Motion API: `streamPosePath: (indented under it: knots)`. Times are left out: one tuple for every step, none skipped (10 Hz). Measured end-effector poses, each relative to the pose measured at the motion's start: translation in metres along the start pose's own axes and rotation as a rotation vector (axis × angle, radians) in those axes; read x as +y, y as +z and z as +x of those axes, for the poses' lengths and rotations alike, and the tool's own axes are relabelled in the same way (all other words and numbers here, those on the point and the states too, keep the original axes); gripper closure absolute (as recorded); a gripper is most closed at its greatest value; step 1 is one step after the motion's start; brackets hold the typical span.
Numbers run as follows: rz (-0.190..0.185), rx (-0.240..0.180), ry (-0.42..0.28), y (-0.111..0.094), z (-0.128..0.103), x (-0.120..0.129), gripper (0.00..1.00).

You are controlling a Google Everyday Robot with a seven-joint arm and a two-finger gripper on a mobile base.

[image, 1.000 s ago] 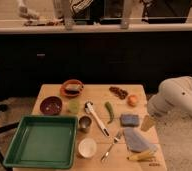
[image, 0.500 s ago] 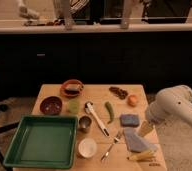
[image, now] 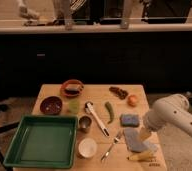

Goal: Place towel in plastic cup

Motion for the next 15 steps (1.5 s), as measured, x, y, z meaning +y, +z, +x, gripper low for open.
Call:
streamPosePath:
  knots:
    - [-0.019, -0.008, 0.001, 0.009, 0.003, 0.001, 0.20]
    - [-0.041, -0.010, -0.003, 0.018, 0.003, 0.002, 0.20]
    - [-0.055, -0.016, 0.003, 0.022, 0.003, 0.003, 0.20]
    - [-0.081, -0.025, 0.024, 0.027, 0.007, 0.007, 0.20]
    - [-0.089, -0.034, 0.048, 0.030, 0.010, 0.010, 0.20]
    - [-0.088, -0.035, 0.068, 0.032, 0.011, 0.012, 0.20]
    - [-0.085, -0.033, 0.084, 0.034, 0.012, 0.015, 0.20]
    - [-0.074, -0.022, 0.106, 0.035, 0.013, 0.018, 0.20]
    - [-0.063, -0.013, 0.120, 0.037, 0.014, 0.021, 0.20]
    - [-0.057, -0.008, 0.127, 0.039, 0.014, 0.023, 0.20]
    - [-0.049, -0.003, 0.133, 0.042, 0.014, 0.027, 0.20]
    - [-0.048, 0.001, 0.136, 0.045, 0.015, 0.032, 0.20]
    - [-0.045, 0.005, 0.134, 0.049, 0.014, 0.037, 0.20]
    - [-0.044, 0.006, 0.131, 0.053, 0.013, 0.041, 0.20]
    - [-0.046, 0.005, 0.131, 0.061, 0.011, 0.047, 0.20]
